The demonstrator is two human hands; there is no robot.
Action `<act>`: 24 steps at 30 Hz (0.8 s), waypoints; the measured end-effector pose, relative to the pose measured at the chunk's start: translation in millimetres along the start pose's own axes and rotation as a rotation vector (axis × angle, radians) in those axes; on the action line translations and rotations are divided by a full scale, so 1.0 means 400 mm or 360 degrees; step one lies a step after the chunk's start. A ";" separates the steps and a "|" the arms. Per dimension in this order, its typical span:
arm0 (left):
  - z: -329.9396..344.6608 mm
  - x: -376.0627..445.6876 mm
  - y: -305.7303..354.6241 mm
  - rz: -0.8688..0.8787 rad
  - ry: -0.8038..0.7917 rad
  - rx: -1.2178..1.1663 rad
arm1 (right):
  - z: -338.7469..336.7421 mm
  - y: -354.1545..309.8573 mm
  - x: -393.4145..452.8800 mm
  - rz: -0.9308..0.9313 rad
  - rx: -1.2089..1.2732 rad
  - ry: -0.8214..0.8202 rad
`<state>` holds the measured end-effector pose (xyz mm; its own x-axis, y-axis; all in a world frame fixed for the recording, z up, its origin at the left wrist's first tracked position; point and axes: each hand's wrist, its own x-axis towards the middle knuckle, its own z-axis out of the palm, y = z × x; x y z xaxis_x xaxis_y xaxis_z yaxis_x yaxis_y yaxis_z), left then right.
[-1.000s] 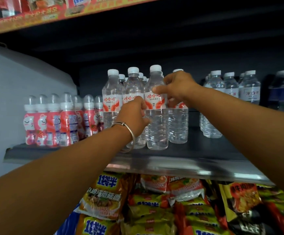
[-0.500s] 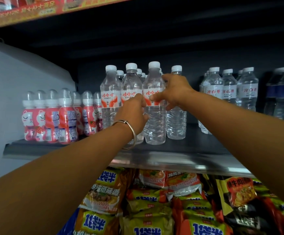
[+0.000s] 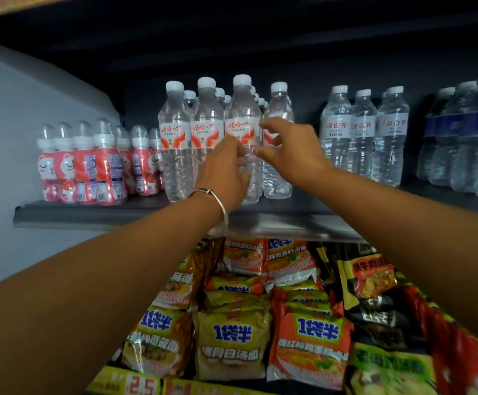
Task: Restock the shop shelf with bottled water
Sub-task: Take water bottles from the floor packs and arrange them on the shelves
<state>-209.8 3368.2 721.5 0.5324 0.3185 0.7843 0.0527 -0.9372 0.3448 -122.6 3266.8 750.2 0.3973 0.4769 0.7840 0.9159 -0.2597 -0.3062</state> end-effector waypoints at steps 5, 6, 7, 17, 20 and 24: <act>0.046 -0.125 0.088 0.0032 0.0065 -0.0009 | -0.067 0.039 -0.198 -0.0206 -0.0146 -0.0086; 0.060 -0.157 0.103 0.0025 0.0077 -0.0008 | -0.078 0.054 -0.243 -0.0225 -0.0166 -0.0114; 0.077 -0.193 0.117 0.0020 0.0076 -0.0002 | -0.087 0.074 -0.289 -0.0237 -0.0186 -0.0143; 0.380 -0.702 0.186 -0.0122 -0.0314 0.0027 | -0.054 0.312 -0.865 -0.0057 -0.0247 -0.0599; 0.491 -0.863 0.188 -0.0139 -0.0471 -0.0053 | -0.022 0.388 -1.042 -0.0032 -0.0219 -0.0760; 0.626 -1.068 0.183 -0.0234 -0.0656 -0.0088 | 0.047 0.484 -1.263 0.0186 -0.0142 -0.0922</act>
<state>-221.8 3128.0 282.6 0.8158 0.3542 0.4571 0.1139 -0.8734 0.4735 -145.0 2991.5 284.6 0.4851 0.8147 0.3178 0.8657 -0.3959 -0.3065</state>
